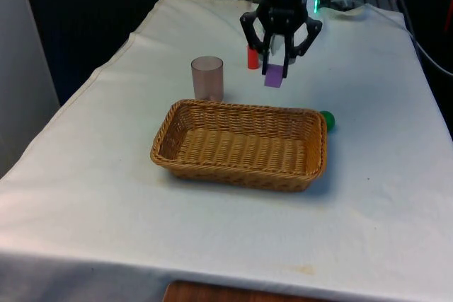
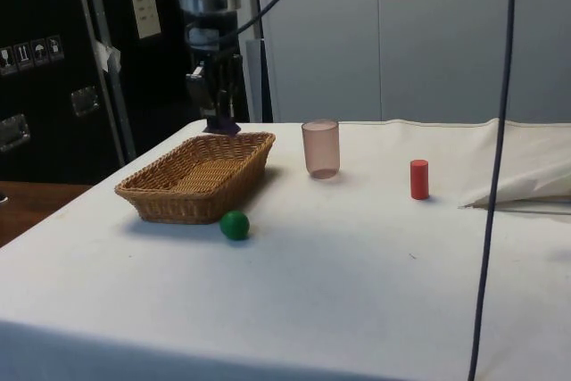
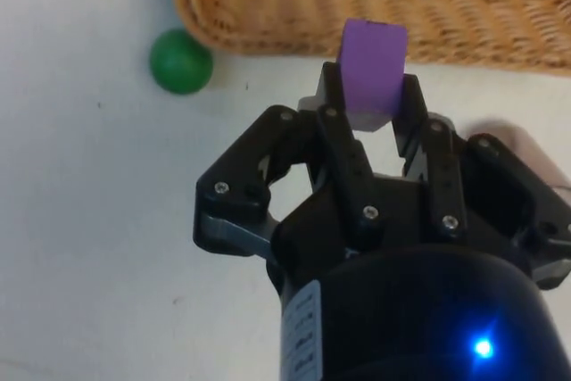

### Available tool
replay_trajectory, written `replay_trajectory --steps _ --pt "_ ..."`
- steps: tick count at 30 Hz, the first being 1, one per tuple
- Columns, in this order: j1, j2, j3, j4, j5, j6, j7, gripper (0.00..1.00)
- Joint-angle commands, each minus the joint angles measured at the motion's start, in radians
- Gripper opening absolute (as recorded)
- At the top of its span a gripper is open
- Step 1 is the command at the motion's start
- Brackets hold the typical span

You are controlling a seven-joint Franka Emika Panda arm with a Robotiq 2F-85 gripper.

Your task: Pick up the triangular block and place it into the basket.

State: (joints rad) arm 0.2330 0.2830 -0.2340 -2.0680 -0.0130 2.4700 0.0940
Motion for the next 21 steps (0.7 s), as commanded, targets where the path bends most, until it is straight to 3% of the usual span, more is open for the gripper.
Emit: replay_trajectory --steps 1,2,3,10,11,12,18,19,20,21 --pt "-0.011 0.016 0.006 0.023 0.023 -0.015 -0.022 0.33" --pt "-0.001 0.009 -0.002 0.011 0.006 -0.001 -0.006 0.33" --pt "-0.012 0.026 0.004 0.036 0.029 -0.017 -0.028 0.33" --pt "-0.021 0.129 -0.012 0.142 0.08 -0.016 -0.08 0.33" --pt "-0.012 0.126 -0.023 0.138 0.069 -0.013 -0.07 0.33" --pt "-0.023 0.144 -0.015 0.153 0.087 -0.013 -0.086 0.33" --pt "-0.028 0.237 -0.027 0.22 0.123 0.006 -0.116 0.33" --pt "-0.02 0.227 -0.035 0.214 0.111 -0.001 -0.105 0.33" --pt "-0.029 0.247 -0.028 0.226 0.125 0.011 -0.117 0.33" --pt "-0.03 0.257 -0.029 0.231 0.128 0.015 -0.119 0.33"
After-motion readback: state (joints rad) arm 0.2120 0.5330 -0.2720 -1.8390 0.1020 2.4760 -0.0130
